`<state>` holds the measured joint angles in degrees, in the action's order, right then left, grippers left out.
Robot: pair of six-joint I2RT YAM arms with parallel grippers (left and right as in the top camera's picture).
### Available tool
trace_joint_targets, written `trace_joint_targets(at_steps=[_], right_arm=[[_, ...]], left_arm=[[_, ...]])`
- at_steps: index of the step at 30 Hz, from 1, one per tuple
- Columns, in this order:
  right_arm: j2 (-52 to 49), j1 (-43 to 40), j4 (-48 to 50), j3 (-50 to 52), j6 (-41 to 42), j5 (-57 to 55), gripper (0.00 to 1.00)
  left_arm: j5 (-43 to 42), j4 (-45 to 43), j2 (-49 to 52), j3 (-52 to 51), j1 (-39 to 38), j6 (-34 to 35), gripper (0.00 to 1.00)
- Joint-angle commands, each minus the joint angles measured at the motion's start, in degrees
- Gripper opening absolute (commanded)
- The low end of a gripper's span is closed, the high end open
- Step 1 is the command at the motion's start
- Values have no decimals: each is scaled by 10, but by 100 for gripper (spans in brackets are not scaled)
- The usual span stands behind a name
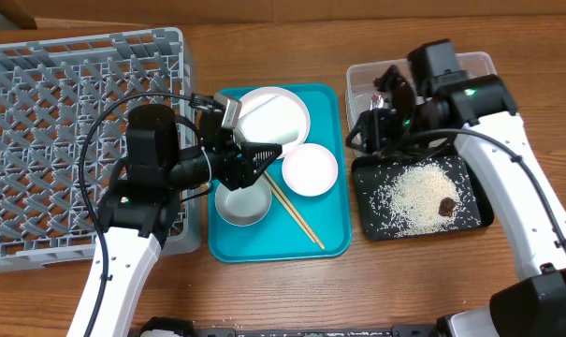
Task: Sort waste into correct bins and load items into the dishwasher
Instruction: 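Move the white cup with the left gripper over the dish rack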
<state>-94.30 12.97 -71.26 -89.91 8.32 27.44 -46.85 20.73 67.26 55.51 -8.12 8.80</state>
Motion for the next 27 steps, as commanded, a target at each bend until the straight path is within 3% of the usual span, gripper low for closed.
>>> trace_joint_targets(at_steps=[1,20,27], right_arm=[[5,-12,1,-2,-14,-11,59],[4,-12,-3,-2,-13,-27,59],[4,-12,-13,-2,-13,-44,60]], left_arm=[[19,7,-5,9,6,-19,43],[94,83,-14,9,10,-52,43],[148,127,-36,9,47,-52,43]])
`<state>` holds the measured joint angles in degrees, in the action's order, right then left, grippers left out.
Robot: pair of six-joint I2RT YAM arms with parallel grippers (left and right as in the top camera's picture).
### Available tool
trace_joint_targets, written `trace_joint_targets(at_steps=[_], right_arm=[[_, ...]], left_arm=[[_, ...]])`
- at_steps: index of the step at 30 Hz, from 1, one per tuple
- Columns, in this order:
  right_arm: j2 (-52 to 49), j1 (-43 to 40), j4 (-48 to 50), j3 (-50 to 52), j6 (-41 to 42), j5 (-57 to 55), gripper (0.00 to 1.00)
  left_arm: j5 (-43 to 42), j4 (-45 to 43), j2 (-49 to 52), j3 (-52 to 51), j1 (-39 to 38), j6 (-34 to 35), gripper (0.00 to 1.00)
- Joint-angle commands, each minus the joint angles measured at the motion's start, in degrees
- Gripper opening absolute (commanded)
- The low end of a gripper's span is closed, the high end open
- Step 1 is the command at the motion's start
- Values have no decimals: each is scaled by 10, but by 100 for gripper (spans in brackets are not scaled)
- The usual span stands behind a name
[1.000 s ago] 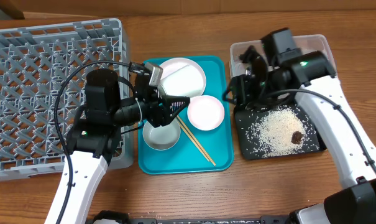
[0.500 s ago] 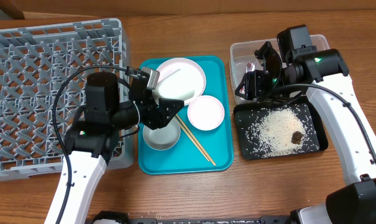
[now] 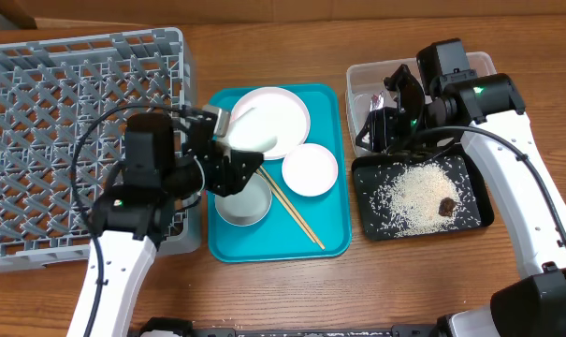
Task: Sort waste into correct bins and load items into the dishwasher
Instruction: 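Move the white cup with the left gripper over the dish rack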
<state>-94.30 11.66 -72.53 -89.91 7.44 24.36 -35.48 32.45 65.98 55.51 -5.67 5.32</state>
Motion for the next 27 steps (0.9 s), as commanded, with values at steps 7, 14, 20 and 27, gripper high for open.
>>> trace_joint_targets(at_steps=[7,14,20,27], right_arm=[[4,1,-1,-2,-4,-14,60],[4,1,-2,-2,-4,-14,60],[4,1,-2,-2,-4,-14,60],[4,1,-2,-2,-4,-14,60]], left_arm=[[51,69,-50,9,108,-24,43],[136,148,-64,9,196,-23,38],[229,205,-65,9,248,-19,39],[313,242,-65,9,292,24,39]])
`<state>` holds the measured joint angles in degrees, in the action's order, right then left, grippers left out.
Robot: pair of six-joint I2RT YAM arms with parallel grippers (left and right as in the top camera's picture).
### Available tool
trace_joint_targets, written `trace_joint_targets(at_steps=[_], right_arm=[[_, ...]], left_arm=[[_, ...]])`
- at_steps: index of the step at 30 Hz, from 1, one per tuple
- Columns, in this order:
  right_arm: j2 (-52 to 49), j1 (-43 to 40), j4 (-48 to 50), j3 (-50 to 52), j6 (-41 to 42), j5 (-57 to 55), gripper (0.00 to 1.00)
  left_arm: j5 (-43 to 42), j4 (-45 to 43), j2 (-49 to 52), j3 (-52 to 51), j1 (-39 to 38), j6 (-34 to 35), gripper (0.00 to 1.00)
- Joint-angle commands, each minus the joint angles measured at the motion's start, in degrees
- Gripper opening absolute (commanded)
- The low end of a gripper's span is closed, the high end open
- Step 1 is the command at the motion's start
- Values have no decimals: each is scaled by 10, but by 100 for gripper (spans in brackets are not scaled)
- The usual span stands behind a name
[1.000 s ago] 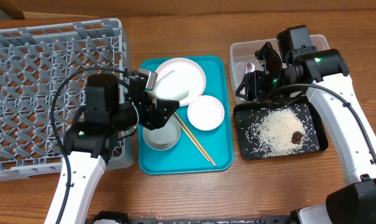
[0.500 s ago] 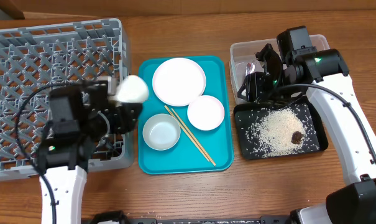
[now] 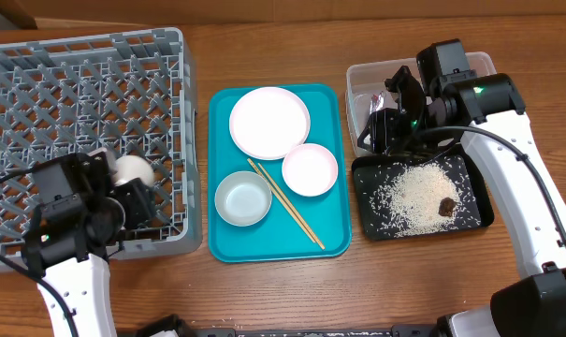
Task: Sort waste into correct bins and load items into the dishwasher
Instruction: 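Move the white cup with the left gripper over the dish rack, then lower the white cup into the dish rack and release with the left gripper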
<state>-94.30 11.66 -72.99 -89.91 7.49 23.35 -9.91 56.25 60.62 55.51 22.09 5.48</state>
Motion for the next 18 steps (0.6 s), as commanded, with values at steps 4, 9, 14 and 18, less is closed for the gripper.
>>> trace_joint_targets(at_steps=[4,9,14,18], right_arm=[[4,1,2,-2,-5,-4,60],[4,1,2,-2,-5,-4,60],[4,1,2,-2,-5,-4,60],[4,1,2,-2,-5,-4,60]], left_arm=[[77,9,-11,9,20,24,41],[125,16,-2,9,20,38,46],[126,15,31,9,20,38,49],[137,8,65,9,20,37,50]])
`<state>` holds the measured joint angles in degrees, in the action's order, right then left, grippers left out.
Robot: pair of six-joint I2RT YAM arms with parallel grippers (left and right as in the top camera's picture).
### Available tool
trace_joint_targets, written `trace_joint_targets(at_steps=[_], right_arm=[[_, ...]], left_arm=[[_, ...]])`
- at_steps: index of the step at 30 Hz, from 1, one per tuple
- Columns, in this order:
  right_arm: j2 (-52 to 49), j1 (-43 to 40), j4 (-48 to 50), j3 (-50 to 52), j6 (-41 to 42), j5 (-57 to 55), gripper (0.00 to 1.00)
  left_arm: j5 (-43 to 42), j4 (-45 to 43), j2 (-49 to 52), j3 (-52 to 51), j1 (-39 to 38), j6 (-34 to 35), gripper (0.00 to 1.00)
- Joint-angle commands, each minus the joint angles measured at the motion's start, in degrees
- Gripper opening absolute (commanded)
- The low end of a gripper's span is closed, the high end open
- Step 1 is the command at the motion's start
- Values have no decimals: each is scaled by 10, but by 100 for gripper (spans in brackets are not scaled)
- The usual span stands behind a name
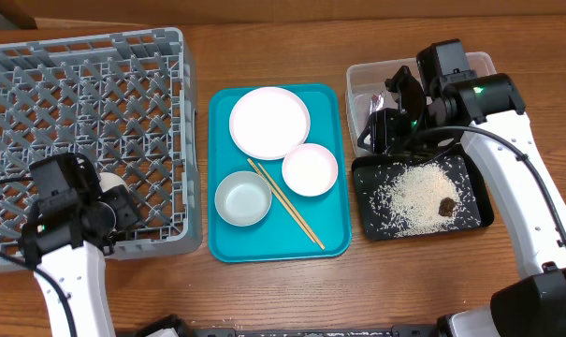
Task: Sort waste into correct bins and load items into the dishwasher
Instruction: 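Lower the white cup into the dish rack and release with the left gripper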
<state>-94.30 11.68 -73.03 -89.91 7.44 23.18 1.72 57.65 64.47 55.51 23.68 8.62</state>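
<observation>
On the teal tray [334, 234] lie a large white plate [269, 122], a smaller white dish [310, 168], a pale bowl [243, 199] and a pair of chopsticks [287, 204]. My left gripper [117, 195] is low over the front edge of the grey dish rack [86, 94], shut on a white cup [108, 180] that is mostly hidden by the arm. At the seam between the clear bin [362, 77] and the black tray [470, 220] hangs my right gripper [380, 129]; its fingers are too dark to read.
Spilled rice [415, 190] and a brown scrap [447, 205] lie on the black tray. Something silvery [377, 99] sits in the clear bin. Bare wooden table runs along the front edge.
My left arm has shifted a little left and toward the front of the rack, and the white cup has gone with it, sitting lower among the pegs. The right arm has not moved.
My left gripper was first over the teal tray beside the large plate. Then it held a white cup above the tray. Later it was over the rack's front part with the cup, and now sits lower there. The right gripper stayed by the clear bin.
</observation>
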Motion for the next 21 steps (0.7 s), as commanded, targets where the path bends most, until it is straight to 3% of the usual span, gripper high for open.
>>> trace_joint_targets(at_steps=[1,21], right_arm=[[4,1,2,-2,-4,-2,60],[4,1,-4,-2,-4,-2,60]], left_arm=[[21,-10,36,9,4,6,51],[-34,-57,75,9,56,6,51]])
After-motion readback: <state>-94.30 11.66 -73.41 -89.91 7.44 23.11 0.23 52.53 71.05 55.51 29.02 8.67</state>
